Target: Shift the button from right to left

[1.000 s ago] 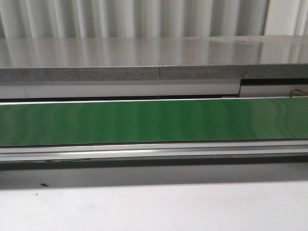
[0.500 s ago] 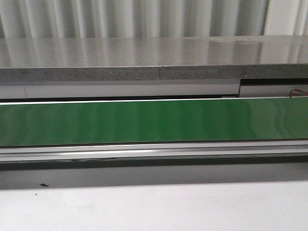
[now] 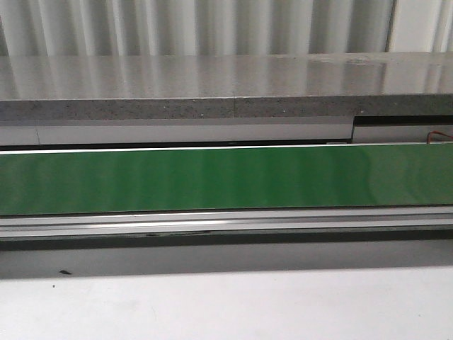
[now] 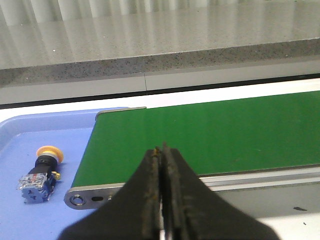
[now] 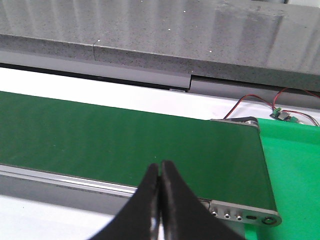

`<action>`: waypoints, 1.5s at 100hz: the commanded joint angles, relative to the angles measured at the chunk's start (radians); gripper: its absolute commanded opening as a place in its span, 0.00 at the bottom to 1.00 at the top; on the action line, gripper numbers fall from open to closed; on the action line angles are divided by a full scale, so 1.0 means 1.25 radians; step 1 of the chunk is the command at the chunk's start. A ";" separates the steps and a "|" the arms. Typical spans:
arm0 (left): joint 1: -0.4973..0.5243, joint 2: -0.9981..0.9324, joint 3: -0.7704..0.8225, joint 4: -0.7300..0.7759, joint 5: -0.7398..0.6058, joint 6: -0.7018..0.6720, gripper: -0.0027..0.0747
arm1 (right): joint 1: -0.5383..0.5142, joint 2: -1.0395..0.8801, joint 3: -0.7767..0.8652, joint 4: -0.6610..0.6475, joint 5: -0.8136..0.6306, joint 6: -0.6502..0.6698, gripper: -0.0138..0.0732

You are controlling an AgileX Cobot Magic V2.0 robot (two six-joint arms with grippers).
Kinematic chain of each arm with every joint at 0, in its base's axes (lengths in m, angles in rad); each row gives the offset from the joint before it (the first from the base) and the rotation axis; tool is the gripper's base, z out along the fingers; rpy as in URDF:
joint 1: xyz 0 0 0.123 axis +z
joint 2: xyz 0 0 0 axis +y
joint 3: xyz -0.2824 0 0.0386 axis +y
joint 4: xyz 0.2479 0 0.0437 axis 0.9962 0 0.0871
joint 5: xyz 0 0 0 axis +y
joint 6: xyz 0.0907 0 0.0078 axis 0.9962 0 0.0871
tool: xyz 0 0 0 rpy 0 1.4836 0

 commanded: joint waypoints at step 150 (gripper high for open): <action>-0.003 -0.026 0.031 -0.001 -0.059 0.001 0.01 | -0.114 -0.212 0.253 -0.219 -0.254 0.211 0.09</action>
